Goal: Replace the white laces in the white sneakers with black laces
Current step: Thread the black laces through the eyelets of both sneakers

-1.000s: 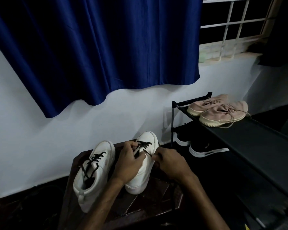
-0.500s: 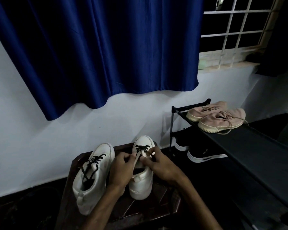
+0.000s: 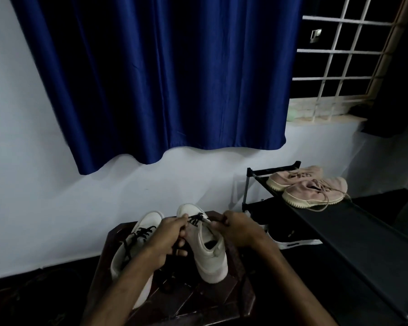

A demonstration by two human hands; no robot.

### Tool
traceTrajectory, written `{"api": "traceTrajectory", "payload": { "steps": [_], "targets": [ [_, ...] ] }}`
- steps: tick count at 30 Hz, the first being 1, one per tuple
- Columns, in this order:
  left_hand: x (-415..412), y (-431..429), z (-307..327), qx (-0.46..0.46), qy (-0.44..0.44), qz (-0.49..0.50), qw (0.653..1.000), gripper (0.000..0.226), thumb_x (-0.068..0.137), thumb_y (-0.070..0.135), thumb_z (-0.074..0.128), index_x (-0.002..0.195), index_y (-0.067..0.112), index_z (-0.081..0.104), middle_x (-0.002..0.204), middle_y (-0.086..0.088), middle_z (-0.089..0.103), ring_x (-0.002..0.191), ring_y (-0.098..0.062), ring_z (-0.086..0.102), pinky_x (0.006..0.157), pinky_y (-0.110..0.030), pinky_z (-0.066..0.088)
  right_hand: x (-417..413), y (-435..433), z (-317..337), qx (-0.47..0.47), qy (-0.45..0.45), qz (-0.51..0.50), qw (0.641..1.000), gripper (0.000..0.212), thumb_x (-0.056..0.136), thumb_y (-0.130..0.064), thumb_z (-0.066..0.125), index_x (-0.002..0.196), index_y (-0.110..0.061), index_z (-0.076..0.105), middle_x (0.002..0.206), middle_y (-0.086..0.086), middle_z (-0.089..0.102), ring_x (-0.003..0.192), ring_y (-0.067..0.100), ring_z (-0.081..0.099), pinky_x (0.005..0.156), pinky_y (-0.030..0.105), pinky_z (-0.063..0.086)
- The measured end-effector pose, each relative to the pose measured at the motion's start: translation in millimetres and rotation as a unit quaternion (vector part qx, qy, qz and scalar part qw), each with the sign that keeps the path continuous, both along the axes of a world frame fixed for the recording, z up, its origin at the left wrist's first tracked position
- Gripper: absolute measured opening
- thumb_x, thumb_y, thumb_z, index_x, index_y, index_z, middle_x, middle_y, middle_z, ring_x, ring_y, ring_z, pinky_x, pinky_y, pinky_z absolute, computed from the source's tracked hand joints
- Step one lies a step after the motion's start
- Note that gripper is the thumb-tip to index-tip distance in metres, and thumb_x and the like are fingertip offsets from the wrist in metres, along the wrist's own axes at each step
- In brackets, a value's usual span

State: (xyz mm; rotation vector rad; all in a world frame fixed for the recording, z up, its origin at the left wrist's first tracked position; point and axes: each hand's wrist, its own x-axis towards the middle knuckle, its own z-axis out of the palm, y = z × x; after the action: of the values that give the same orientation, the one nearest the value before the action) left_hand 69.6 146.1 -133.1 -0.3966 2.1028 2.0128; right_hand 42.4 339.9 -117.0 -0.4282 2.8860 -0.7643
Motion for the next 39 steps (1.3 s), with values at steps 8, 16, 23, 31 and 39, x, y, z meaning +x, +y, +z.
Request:
{"api": "traceTrajectory", "payload": {
  "steps": [8, 16, 23, 31, 39],
  "targets": [
    [-13, -24, 138, 0.06, 0.082, 0.007, 0.995, 0.026, 0.102, 0.031, 0.044, 0.081, 0.021, 0.056, 0.048, 0.011, 0.039, 0.038, -0.004, 0.034, 0.046, -0.023, 0.048, -15, 9, 140, -0.333, -0.066, -0.015, 0.941, 0.017, 0.1, -0.023, 0.052, 0.105, -0.013, 0.066, 0.07, -0.004, 0.056, 0.055, 0.006, 0.044, 0.051, 0.019, 0.037],
    [2, -8, 280, 0.024, 0.237, -0.014, 0.971, 0.022, 0.099, 0.03, 0.052, 0.087, 0.02, 0.068, 0.06, 0.009, 0.057, 0.049, -0.005, 0.047, 0.049, -0.025, 0.053, 0, -34, 266, -0.525, -0.08, 0.079, 0.844, 0.022, 0.1, -0.004, 0.044, 0.1, -0.008, 0.065, 0.079, 0.001, 0.067, 0.064, 0.008, 0.06, 0.064, 0.024, 0.059],
    [6, -6, 309, -0.063, 0.371, 0.008, 0.926, 0.022, 0.097, 0.025, 0.054, 0.093, 0.018, 0.075, 0.096, 0.002, 0.067, 0.086, -0.011, 0.055, 0.078, -0.036, 0.05, 0, -46, 282, -0.538, 0.009, 0.09, 0.838, 0.02, 0.094, 0.008, 0.051, 0.098, -0.002, 0.067, 0.083, 0.01, 0.068, 0.071, 0.014, 0.066, 0.071, 0.023, 0.06],
    [1, -5, 304, -0.112, 0.516, 0.038, 0.848, 0.02, 0.087, 0.005, 0.067, 0.103, 0.016, 0.069, 0.081, -0.001, 0.076, 0.075, -0.026, 0.071, 0.074, -0.035, 0.059, -6, -41, 283, -0.427, 0.229, 0.004, 0.875, 0.02, 0.094, -0.032, 0.062, 0.084, -0.023, 0.077, 0.068, -0.007, 0.068, 0.058, 0.0, 0.057, 0.057, 0.019, 0.043],
    [-8, 12, 306, -0.062, 0.506, 0.099, 0.854, 0.016, 0.084, 0.015, 0.074, 0.095, 0.012, 0.062, 0.081, -0.003, 0.076, 0.068, -0.021, 0.072, 0.057, -0.028, 0.052, -12, -50, 283, -0.507, 0.248, 0.013, 0.826, 0.015, 0.093, -0.024, 0.064, 0.091, -0.018, 0.076, 0.082, -0.006, 0.075, 0.075, -0.003, 0.066, 0.069, 0.021, 0.048]
  ]
}}
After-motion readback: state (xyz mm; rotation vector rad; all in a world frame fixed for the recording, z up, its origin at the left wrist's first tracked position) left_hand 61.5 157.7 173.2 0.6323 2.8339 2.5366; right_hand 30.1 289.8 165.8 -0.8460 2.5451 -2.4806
